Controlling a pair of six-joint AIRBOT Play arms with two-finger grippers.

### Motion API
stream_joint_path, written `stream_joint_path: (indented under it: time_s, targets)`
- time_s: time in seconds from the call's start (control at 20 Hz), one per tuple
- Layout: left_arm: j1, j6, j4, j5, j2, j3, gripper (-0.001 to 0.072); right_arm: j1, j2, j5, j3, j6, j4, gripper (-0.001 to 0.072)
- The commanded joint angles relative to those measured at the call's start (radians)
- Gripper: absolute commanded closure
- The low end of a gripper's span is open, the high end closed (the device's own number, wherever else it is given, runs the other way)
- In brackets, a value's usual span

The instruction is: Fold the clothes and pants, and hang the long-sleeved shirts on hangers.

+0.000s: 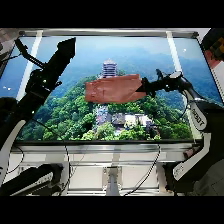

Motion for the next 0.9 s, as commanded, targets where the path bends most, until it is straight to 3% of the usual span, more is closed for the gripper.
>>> stream_joint_path:
  time_s: [0.0, 0.25, 0.55, 0.85]
  targets:
    - [0.0, 0.0, -0.003, 0.0, 0.0, 0.0, 0.022, -0.081, 0.082, 0.031, 0.008, 0.123, -0.232, 0.0705]
    - [0.0, 0.0, -0.004, 0.0, 0.0, 0.0, 0.0221, -0.348, 0.204, 0.18, 0.008, 0.174, -0.518, 0.0706]
    - [0.0, 0.0, -0.004, 0.0, 0.0, 0.0, 0.0221, -0.727, 0.311, 0.253, 0.013, 0.142, -0.701, 0.0706]
    - [0.0, 0.0, -0.004, 0.0, 0.0, 0.0, 0.0221, -0.966, 0.323, 0.375, 0.015, 0.119, -0.869, 0.0705]
